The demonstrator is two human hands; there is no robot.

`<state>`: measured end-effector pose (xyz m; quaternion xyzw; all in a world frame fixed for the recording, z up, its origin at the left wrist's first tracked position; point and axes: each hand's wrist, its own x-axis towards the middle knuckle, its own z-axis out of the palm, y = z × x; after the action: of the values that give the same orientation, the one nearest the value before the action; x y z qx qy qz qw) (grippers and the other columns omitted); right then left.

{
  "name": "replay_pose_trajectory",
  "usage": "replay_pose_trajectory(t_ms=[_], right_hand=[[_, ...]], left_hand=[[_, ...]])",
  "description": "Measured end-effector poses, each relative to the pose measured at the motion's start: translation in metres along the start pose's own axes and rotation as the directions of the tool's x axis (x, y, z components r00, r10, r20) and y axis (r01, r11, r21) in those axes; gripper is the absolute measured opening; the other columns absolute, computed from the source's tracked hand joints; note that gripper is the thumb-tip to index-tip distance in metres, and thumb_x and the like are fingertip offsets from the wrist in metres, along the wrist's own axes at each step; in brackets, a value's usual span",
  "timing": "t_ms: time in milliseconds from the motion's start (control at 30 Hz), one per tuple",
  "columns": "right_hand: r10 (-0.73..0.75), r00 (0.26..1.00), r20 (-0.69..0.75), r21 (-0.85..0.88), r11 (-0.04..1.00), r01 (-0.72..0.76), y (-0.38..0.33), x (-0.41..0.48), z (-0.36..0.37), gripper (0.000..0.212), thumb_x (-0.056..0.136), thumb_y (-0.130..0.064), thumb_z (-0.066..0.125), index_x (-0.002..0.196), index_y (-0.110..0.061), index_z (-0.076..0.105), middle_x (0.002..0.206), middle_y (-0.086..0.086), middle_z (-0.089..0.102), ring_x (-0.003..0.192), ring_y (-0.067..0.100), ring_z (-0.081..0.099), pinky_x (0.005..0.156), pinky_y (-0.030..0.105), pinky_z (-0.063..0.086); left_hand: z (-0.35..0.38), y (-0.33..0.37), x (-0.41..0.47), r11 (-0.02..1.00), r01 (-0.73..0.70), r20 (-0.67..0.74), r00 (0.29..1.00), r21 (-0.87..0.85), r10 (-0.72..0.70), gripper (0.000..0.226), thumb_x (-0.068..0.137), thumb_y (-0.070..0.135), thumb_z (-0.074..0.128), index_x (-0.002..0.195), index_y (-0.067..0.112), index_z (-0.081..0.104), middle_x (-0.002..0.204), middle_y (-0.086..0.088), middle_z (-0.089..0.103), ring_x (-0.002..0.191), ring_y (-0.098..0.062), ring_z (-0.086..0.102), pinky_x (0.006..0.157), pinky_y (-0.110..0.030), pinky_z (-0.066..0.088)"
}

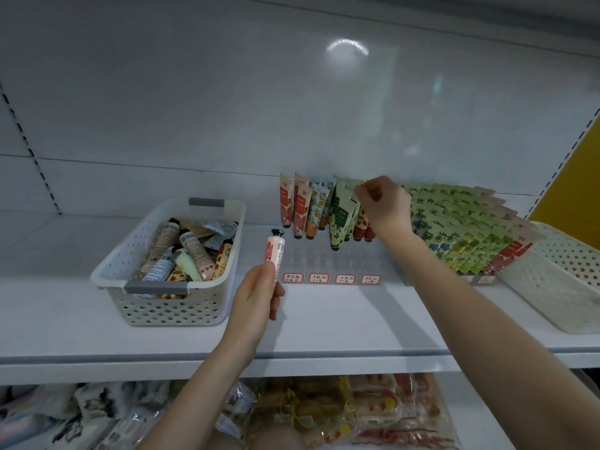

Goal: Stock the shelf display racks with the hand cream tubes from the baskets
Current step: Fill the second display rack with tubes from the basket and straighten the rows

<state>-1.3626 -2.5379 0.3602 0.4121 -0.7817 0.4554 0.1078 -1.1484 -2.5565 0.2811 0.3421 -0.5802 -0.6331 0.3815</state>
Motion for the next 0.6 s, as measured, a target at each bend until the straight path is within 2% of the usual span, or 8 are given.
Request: replay_pose_trajectory(t_ms=[67,133,200,267,333,433,533,600], right_hand=[[-0.049,0.997,0.058,0.123,0.992,0.042,-0.013,-0.015,-0.005,0.024,0.092,-0.019,0.057,0.086,0.002,0.065,0.072,0.011,0.063,0.059,0.016,0.056,0.060,0.027,0.047],[-0.091,0.972,0.217,0.221,0.974,0.042,-0.026,-0.033,-0.008,0.028,0.092,-0.024,0.057,0.076,-0.004,0.065,0.066,0.009,0.064,0.052,0.011,0.055,0.053,0.022,0.046],[-0.059,0.897,0.437,0.317,0.944,-0.093,-0.038,-0.052,-0.010,0.021,0.091,-0.033,0.055,0.079,-0.017,0.063,0.071,0.003,0.066,0.056,0.008,0.060,0.055,0.021,0.052],[-0.032,0.808,0.588,0.376,0.896,-0.238,-0.045,-0.068,-0.011,0.021,0.089,-0.037,0.056,0.088,-0.018,0.062,0.077,0.002,0.067,0.063,0.010,0.065,0.061,0.022,0.055],[-0.037,0.765,0.643,0.431,0.843,-0.322,-0.047,-0.080,-0.010,0.018,0.088,-0.031,0.060,0.090,-0.014,0.064,0.076,0.003,0.068,0.063,0.010,0.065,0.059,0.019,0.053],[-0.004,0.771,0.637,0.507,0.755,-0.416,-0.045,-0.093,-0.012,0.007,0.086,-0.016,0.063,0.084,-0.010,0.067,0.073,0.004,0.067,0.061,0.009,0.064,0.058,0.017,0.052],[0.085,0.762,0.642,0.581,0.595,-0.556,-0.036,-0.100,-0.017,0.008,0.087,-0.009,0.060,0.083,-0.004,0.065,0.076,0.010,0.067,0.064,0.013,0.066,0.059,0.017,0.055],[0.121,0.740,0.662,0.613,0.480,-0.627,-0.029,-0.104,-0.020,0.007,0.088,-0.005,0.057,0.086,-0.001,0.063,0.081,0.013,0.066,0.067,0.015,0.068,0.061,0.017,0.056]], left_hand=[[-0.001,0.006,-0.004,1.000,-0.009,0.012,1.000,-0.003,0.009,0.020,0.099,0.030,0.037,0.092,0.020,0.053,0.071,-0.002,0.051,0.058,-0.010,0.043,0.052,-0.019,0.037],[-0.003,0.009,-0.009,0.996,-0.079,0.030,0.997,0.051,0.077,0.013,0.096,0.030,0.044,0.091,0.024,0.055,0.072,-0.003,0.051,0.059,-0.008,0.044,0.053,-0.019,0.038],[-0.005,0.011,-0.015,0.977,-0.175,0.051,0.984,0.124,0.170,0.006,0.092,0.029,0.053,0.094,0.026,0.057,0.070,-0.001,0.050,0.053,-0.002,0.044,0.049,-0.014,0.038],[-0.008,0.012,-0.019,0.942,-0.258,0.062,0.966,0.214,0.251,0.014,0.088,0.028,0.060,0.101,0.027,0.059,0.070,0.008,0.054,0.052,0.003,0.049,0.051,-0.013,0.038],[-0.011,0.013,-0.023,0.910,-0.308,0.078,0.951,0.278,0.298,0.021,0.083,0.026,0.066,0.104,0.027,0.061,0.077,0.013,0.059,0.059,0.006,0.053,0.054,-0.014,0.039],[-0.017,0.014,-0.030,0.899,-0.321,0.050,0.946,0.298,0.321,0.027,0.080,0.025,0.069,0.106,0.027,0.060,0.088,0.011,0.062,0.068,-0.001,0.057,0.055,-0.015,0.043],[-0.026,0.015,-0.031,0.981,-0.187,-0.056,0.980,0.055,0.190,0.024,0.083,0.022,0.065,0.106,0.018,0.061,0.097,-0.006,0.064,0.079,-0.017,0.067,0.061,-0.018,0.054],[-0.030,0.017,-0.032,0.985,-0.122,-0.091,0.990,-0.121,0.112,0.014,0.085,0.013,0.063,0.099,0.014,0.062,0.099,-0.010,0.066,0.080,-0.020,0.070,0.066,-0.022,0.057]])
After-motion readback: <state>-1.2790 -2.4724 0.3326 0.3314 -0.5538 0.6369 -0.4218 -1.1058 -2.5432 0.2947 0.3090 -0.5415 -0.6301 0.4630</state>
